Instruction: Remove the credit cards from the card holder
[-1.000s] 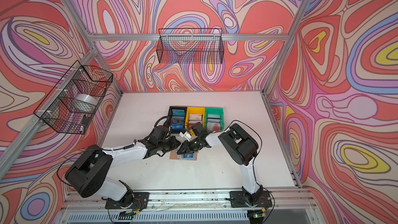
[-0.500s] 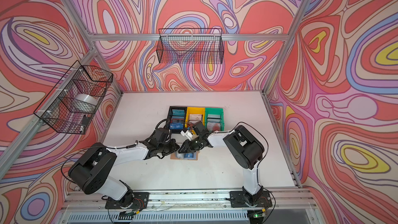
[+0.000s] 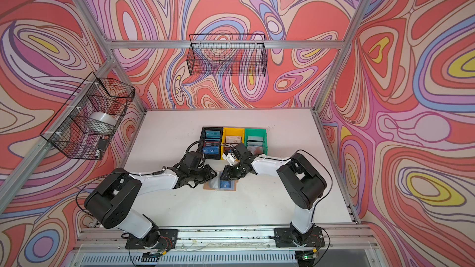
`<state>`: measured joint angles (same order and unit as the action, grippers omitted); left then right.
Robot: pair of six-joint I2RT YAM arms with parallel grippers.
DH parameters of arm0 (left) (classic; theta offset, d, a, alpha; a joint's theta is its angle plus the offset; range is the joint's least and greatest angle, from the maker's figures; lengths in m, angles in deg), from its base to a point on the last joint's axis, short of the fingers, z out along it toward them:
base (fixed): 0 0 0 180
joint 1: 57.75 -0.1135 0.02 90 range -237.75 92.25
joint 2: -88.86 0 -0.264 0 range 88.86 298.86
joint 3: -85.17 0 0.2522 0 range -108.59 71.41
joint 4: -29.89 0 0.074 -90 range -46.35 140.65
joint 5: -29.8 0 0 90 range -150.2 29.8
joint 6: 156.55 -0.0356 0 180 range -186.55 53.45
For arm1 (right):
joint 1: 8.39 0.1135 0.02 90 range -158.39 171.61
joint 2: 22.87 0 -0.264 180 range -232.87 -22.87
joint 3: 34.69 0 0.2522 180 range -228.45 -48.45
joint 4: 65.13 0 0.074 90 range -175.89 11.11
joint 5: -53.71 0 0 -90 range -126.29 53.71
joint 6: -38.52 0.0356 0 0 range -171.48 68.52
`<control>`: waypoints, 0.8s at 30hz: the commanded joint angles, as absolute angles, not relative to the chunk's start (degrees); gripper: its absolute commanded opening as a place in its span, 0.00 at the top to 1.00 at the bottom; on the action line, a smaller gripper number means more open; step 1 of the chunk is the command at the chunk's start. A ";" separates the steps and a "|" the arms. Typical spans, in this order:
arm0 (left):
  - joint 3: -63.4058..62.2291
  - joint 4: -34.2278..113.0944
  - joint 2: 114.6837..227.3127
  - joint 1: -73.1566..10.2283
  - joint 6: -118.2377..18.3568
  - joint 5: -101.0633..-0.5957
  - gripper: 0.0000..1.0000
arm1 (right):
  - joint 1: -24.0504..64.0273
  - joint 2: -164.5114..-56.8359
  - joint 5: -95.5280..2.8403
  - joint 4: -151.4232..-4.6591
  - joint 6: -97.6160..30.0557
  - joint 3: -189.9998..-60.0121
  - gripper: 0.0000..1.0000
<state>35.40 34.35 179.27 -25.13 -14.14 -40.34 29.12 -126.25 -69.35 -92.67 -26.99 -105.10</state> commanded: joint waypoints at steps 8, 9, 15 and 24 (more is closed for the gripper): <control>37.03 30.23 181.54 -25.23 -14.51 -34.55 0.63 | 28.08 -124.74 -62.16 -97.52 -27.70 -103.18 0.75; 37.57 28.32 181.66 -25.23 -13.99 -33.90 0.66 | 27.93 -123.95 -61.97 -97.52 -27.55 -102.80 0.75; 38.08 25.59 182.35 -25.23 -13.27 -32.95 0.73 | 27.25 -121.40 -61.59 -98.55 -28.08 -101.81 0.75; 37.52 26.70 181.76 -24.95 -14.94 -33.21 0.73 | 27.23 -123.27 -62.07 -97.89 -28.06 -102.11 0.75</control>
